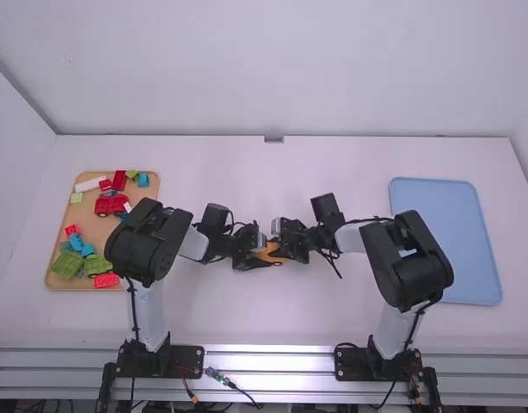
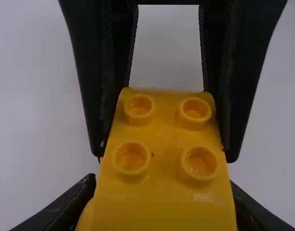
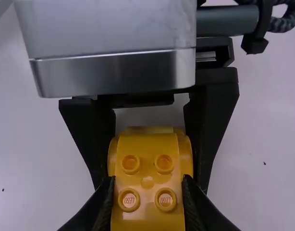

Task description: Assemble lego blocks to make yellow taxi

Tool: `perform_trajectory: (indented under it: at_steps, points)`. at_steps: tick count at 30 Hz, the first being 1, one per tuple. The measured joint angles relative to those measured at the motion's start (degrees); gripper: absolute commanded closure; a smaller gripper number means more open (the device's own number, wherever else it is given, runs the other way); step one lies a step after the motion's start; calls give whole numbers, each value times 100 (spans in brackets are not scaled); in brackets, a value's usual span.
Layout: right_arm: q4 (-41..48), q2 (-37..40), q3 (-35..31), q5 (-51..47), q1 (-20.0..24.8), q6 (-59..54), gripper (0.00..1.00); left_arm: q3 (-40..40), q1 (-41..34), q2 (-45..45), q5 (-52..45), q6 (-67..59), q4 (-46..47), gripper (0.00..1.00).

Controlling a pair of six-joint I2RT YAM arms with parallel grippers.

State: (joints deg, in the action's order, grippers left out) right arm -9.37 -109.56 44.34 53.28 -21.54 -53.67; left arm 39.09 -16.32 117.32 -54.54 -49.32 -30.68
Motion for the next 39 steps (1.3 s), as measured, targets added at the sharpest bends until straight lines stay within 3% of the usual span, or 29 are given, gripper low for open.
perform_trajectory:
  at_steps: [9,13,16,21,24,39]
  points:
    - [-7,24,0,-74,-22,39,100,2,0,0,15,0,-9,95]
    - [-33,24,0,-74,-22,57,83,0,0,0,20,7,-22,98]
    - [-52,24,0,-70,-22,63,81,2,0,0,26,11,-26,98]
    - [-105,22,-11,-28,-11,68,65,0,2,0,37,24,-28,98]
    - [-111,-50,-17,-59,-2,125,61,4,-11,0,61,68,-28,98]
    - [-85,-155,-59,369,223,-92,57,28,-57,0,70,160,-24,98]
